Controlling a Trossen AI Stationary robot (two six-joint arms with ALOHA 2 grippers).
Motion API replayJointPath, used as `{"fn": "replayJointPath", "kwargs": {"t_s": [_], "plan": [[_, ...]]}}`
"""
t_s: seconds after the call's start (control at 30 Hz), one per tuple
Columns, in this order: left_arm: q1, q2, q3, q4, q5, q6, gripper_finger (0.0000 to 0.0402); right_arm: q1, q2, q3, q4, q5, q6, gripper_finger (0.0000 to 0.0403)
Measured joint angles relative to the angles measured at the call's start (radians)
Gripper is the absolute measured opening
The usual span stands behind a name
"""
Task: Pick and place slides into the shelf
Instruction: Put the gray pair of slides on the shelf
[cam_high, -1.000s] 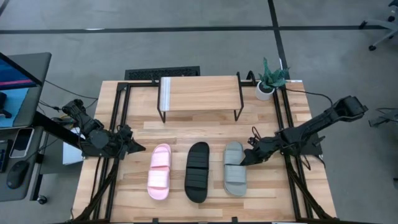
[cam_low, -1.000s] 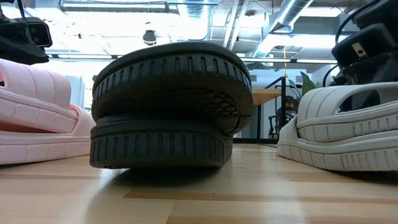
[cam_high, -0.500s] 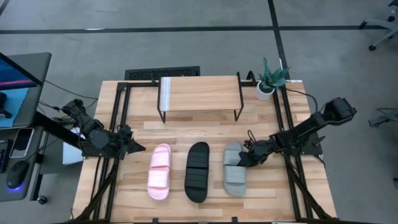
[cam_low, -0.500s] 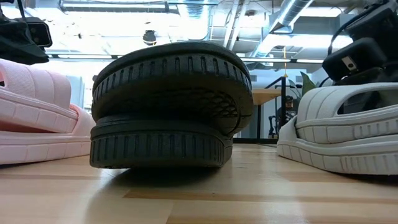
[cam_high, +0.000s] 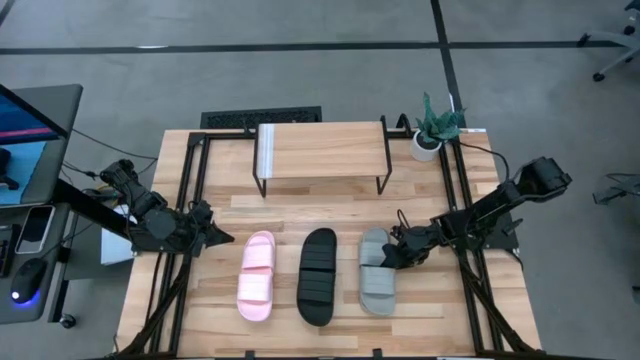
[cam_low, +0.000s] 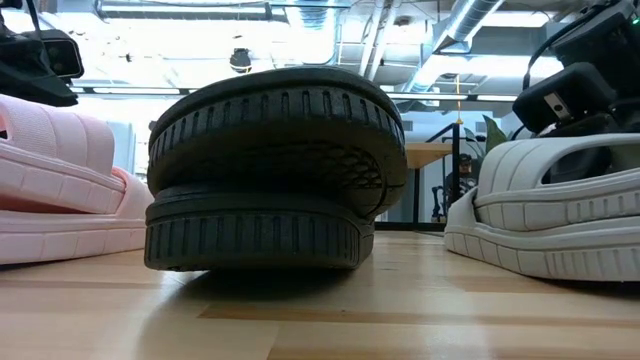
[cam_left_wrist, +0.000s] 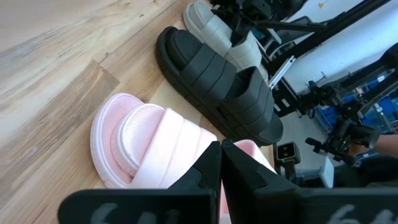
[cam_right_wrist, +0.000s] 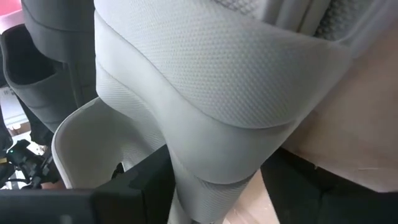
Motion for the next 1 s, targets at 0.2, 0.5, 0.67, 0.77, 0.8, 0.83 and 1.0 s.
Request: {"fn": "replayJointPath", "kwargs": {"t_s": [0.2, 0.5, 0.67, 0.77, 0.8, 0.83, 1.0], "plan": [[0.000, 0.000, 0.000, 0.000, -0.004, 0.000, 0.0000, 0.000, 0.001, -0.001, 0.002, 0.001, 0.002, 0.0146], [0.000, 0.000, 0.000, 0.000, -0.005, -0.001, 0.0000, 0.000, 0.002, -0.002, 0.005, 0.002, 0.003, 0.0121], [0.000, 0.000, 0.000, 0.000, -0.006, -0.001, 0.0000, -0.001, 0.003, -0.003, 0.013, -0.011, 0.003, 0.0107], [0.000, 0.000, 0.000, 0.001, -0.005, -0.002, 0.0000, 0.001, 0.003, -0.003, 0.019, -0.012, 0.002, 0.0107], [0.000, 0.000, 0.000, 0.001, -0.006, -0.002, 0.0000, 0.001, 0.003, -0.003, 0.020, -0.013, 0.000, 0.0106], [0.000, 0.000, 0.000, 0.001, -0.005, -0.002, 0.0000, 0.001, 0.003, -0.003, 0.021, -0.013, -0.001, 0.0106], [0.000, 0.000, 0.000, 0.001, -0.005, -0.002, 0.0000, 0.000, 0.000, -0.003, 0.022, -0.016, 0.000, 0.0104]]}}
